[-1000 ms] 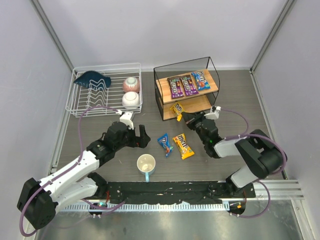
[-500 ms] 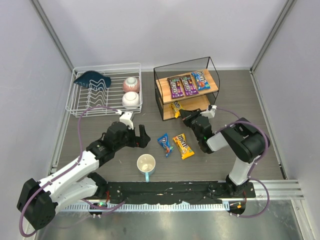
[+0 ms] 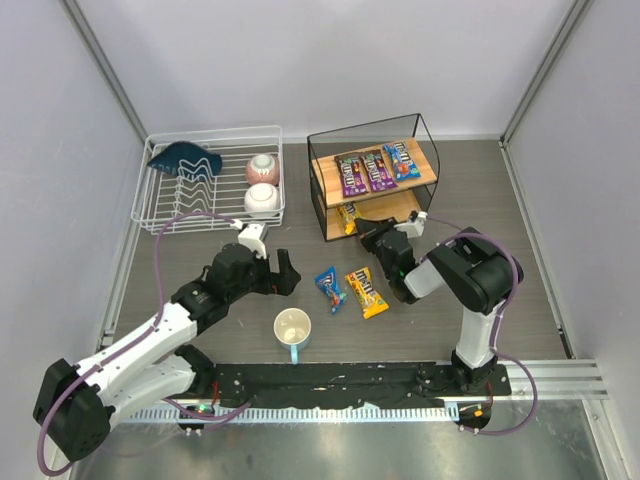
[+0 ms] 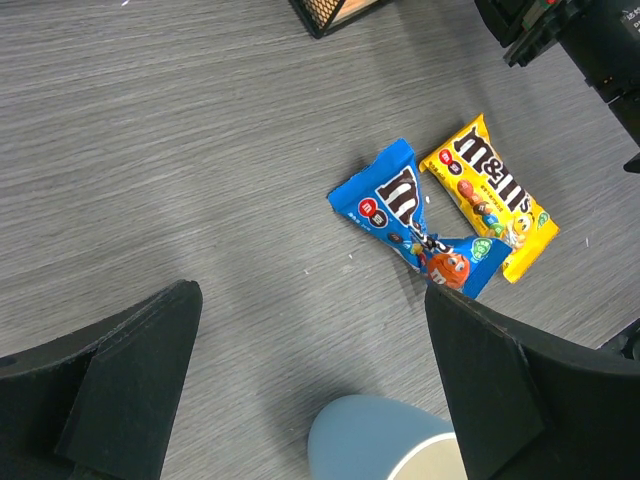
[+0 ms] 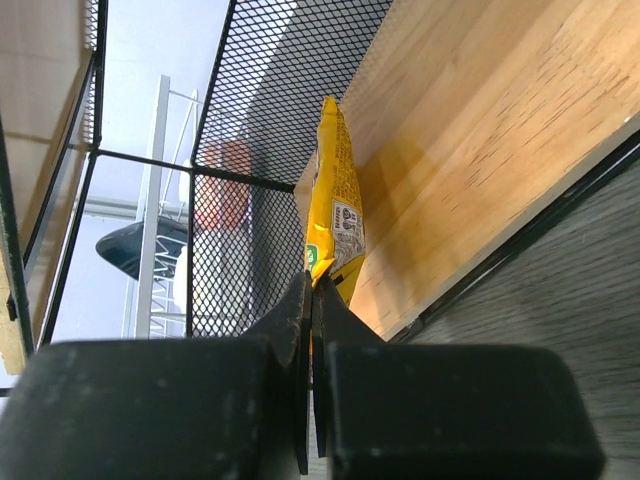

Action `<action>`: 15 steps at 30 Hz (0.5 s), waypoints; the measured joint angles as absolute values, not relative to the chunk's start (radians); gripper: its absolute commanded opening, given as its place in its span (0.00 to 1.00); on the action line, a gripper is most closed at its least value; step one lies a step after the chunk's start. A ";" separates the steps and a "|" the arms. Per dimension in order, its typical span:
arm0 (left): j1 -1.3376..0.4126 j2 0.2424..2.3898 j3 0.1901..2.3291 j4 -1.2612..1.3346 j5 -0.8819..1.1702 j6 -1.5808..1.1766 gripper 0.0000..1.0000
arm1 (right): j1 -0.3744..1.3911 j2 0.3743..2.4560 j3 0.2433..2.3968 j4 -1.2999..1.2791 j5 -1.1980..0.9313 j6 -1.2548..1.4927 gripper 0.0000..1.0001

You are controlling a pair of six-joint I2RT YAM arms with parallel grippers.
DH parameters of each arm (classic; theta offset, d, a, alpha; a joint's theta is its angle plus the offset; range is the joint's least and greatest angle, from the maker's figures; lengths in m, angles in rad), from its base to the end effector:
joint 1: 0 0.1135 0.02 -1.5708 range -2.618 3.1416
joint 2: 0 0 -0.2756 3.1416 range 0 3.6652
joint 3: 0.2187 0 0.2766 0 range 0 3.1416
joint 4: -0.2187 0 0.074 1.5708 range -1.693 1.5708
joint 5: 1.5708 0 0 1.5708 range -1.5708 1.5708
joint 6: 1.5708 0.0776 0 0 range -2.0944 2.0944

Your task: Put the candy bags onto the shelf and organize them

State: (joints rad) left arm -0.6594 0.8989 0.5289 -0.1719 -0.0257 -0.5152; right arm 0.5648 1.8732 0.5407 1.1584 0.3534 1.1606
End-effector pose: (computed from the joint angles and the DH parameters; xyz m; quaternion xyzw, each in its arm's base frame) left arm 0.2002 -0.1527 0.2093 0.0564 0.8687 -0.2633 0.4158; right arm 0.3258 0.1747 0.1029 0.3293 0.6876 0.3932 0.5139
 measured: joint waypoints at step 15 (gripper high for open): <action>-0.659 0.888 0.527 -0.172 -0.033 -0.516 1.00 | 0.593 1.932 0.570 1.157 0.421 1.186 0.02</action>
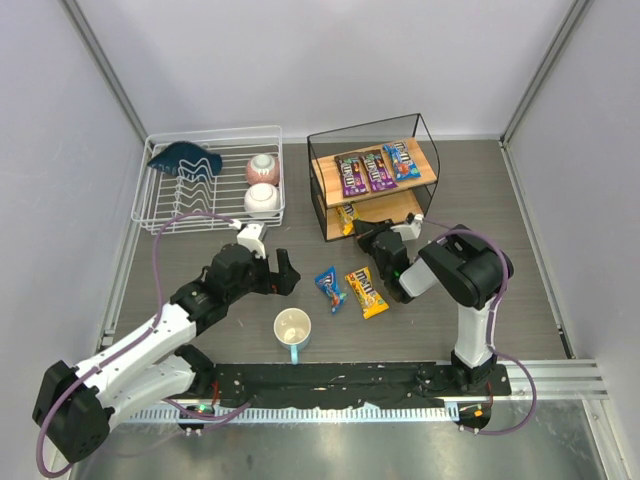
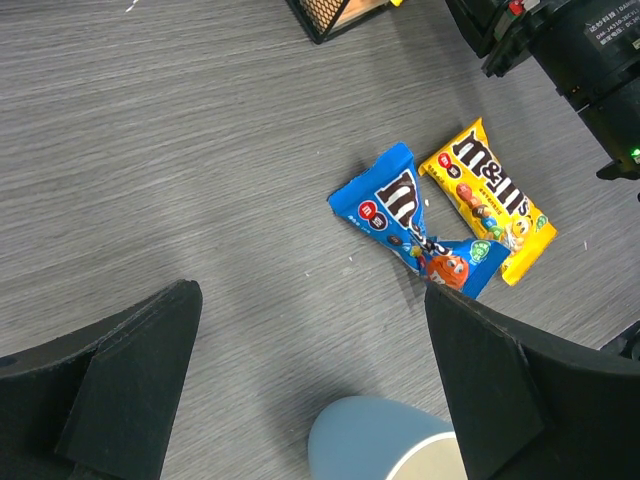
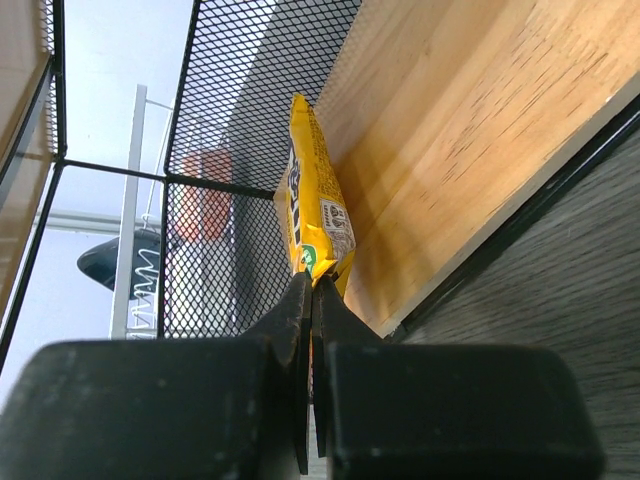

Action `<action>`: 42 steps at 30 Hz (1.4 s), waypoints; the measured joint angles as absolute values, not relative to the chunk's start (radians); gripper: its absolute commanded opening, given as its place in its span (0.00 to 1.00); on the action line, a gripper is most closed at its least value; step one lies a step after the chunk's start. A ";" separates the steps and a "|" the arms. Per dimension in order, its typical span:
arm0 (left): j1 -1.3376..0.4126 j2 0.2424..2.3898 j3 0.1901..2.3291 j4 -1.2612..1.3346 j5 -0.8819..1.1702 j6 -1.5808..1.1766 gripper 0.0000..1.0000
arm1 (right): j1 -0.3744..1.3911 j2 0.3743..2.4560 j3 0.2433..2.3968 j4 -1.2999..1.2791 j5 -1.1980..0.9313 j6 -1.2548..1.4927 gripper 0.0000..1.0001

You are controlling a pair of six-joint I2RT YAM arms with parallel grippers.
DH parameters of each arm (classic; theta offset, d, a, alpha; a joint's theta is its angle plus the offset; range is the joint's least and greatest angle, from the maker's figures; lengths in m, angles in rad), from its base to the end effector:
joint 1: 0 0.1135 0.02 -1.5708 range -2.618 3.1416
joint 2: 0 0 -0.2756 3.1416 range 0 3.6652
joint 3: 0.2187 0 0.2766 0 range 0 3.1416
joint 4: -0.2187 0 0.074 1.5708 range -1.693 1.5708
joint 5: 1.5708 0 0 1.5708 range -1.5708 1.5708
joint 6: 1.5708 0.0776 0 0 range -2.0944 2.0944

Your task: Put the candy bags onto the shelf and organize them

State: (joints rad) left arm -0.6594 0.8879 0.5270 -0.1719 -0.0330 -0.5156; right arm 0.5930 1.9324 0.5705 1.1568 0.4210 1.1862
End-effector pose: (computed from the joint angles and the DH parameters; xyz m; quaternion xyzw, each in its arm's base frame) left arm 0.1995 -0.1514 0.2111 0.0542 0.8665 -0.2630 0.4207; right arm 0.3279 0.1827 0.0901 0.3478 0.6870 0.3773 0.5145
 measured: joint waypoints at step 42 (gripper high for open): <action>-0.674 0.853 0.525 -0.173 -0.044 -0.516 1.00 | 0.666 2.004 0.614 1.153 0.591 1.260 0.04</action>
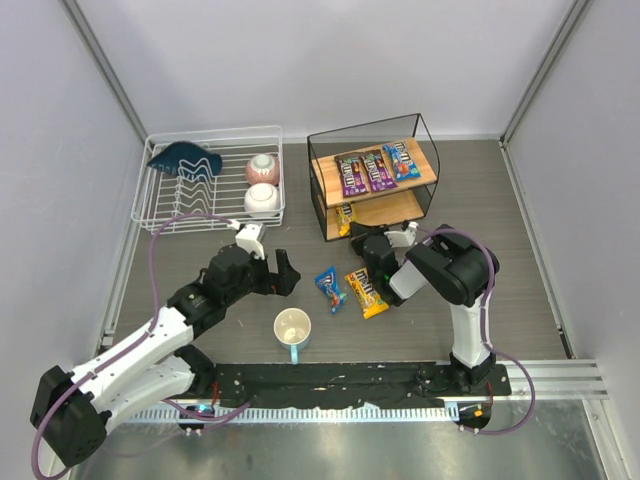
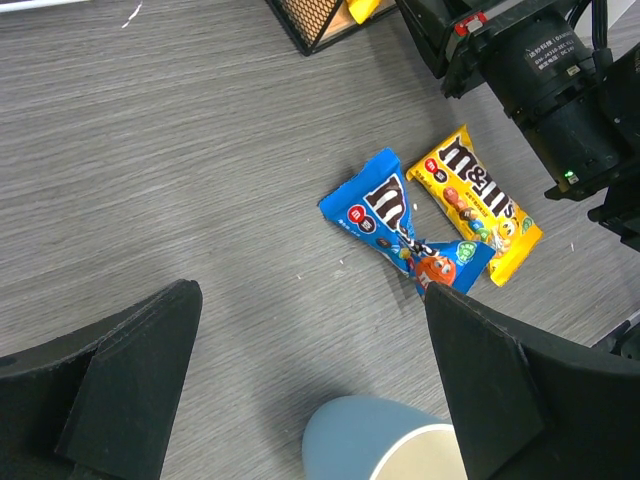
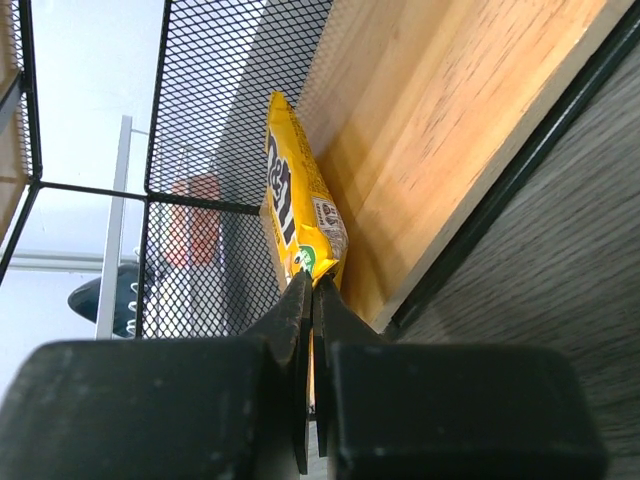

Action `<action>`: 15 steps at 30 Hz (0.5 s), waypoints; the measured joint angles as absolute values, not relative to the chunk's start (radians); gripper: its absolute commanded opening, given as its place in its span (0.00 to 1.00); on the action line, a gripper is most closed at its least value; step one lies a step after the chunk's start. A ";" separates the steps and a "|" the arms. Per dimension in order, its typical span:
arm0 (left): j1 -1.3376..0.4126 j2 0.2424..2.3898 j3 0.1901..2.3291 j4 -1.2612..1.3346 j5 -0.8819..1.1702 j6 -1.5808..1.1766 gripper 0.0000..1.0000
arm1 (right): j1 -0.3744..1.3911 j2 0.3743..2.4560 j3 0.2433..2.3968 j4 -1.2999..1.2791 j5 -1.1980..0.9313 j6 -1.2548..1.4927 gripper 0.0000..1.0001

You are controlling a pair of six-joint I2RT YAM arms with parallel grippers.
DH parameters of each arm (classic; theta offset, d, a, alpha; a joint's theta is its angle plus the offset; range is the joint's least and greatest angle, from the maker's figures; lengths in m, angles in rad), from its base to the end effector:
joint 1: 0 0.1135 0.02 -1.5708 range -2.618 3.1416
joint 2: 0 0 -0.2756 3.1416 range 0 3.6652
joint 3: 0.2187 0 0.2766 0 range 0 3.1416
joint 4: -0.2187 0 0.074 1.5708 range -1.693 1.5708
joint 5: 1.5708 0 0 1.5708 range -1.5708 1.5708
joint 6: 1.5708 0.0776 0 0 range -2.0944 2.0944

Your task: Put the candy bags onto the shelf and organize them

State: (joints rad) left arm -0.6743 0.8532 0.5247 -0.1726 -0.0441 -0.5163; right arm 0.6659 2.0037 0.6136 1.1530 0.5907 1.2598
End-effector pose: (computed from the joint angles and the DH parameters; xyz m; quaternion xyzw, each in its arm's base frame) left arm 0.1948 -0.1513 0.2180 0.0567 0.8583 -0.2700 0.4326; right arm 0.3238 0.1994 0.0763 0.3921 0.6662 0.3551 0.5257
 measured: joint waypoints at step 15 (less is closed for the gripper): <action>-0.681 0.847 0.524 -0.173 -0.059 -0.516 1.00 | 0.666 2.010 0.632 1.156 0.591 1.259 0.43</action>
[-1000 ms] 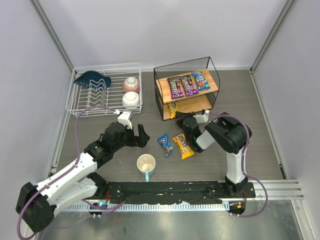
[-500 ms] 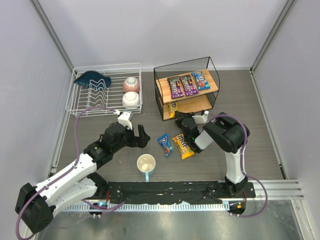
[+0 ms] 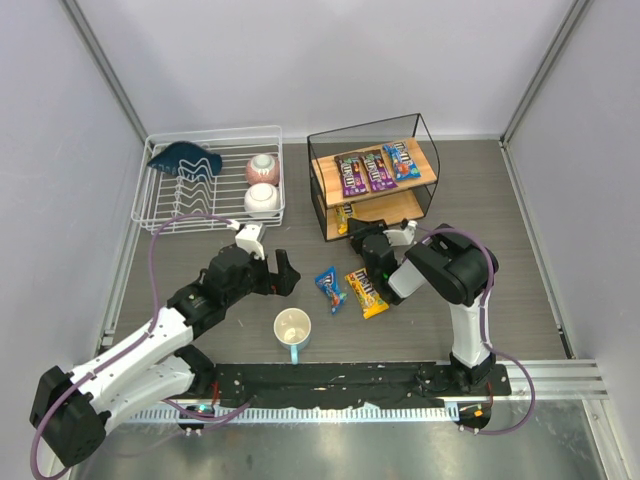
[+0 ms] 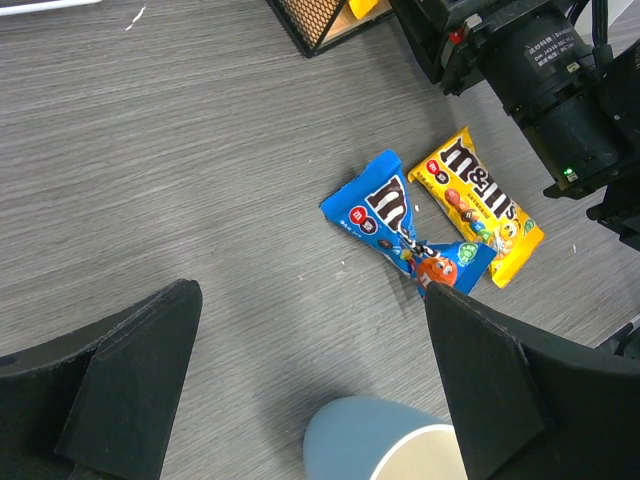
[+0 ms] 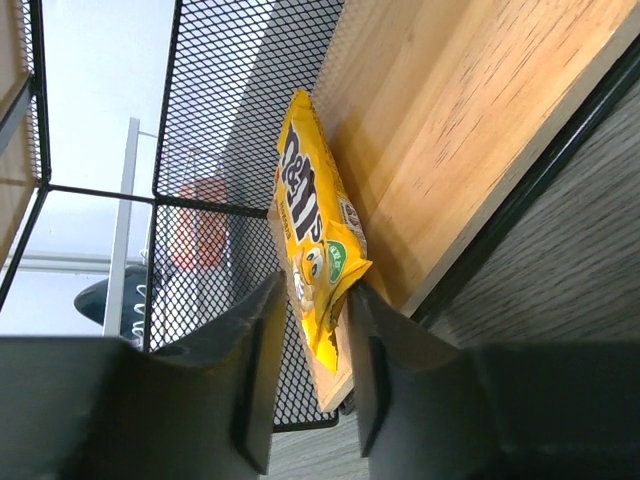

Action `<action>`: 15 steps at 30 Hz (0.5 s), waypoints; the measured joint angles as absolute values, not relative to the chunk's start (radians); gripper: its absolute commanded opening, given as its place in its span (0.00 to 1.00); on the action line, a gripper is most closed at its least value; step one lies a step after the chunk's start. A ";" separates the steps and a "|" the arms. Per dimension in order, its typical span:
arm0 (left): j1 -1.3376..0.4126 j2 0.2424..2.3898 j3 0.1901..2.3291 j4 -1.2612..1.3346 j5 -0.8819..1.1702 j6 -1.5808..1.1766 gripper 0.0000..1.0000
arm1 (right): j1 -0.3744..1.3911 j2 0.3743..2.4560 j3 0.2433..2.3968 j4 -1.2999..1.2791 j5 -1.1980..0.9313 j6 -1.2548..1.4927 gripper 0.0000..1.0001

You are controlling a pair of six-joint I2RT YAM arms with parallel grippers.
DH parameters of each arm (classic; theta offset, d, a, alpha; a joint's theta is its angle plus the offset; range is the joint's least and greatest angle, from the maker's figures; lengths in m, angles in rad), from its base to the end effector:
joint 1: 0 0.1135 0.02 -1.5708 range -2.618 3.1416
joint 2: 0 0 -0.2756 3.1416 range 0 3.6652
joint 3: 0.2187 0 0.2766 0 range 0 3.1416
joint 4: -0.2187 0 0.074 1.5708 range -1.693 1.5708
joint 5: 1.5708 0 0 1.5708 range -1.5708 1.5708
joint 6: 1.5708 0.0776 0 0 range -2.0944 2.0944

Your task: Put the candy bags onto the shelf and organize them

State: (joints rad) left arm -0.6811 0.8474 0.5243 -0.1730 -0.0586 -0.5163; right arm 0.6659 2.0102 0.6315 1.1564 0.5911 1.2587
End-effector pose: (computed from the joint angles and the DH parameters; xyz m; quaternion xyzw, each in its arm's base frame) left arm 0.1939 -0.1513 0.2192 0.0557 0.8570 -0.2676 0.4368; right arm 0.3277 0.2024 0.0788 0.3922 0.6616 0.3600 0.5281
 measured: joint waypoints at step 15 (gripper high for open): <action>-0.687 0.847 0.523 -0.175 -0.064 -0.516 1.00 | 0.672 1.989 0.586 1.177 0.591 1.251 0.52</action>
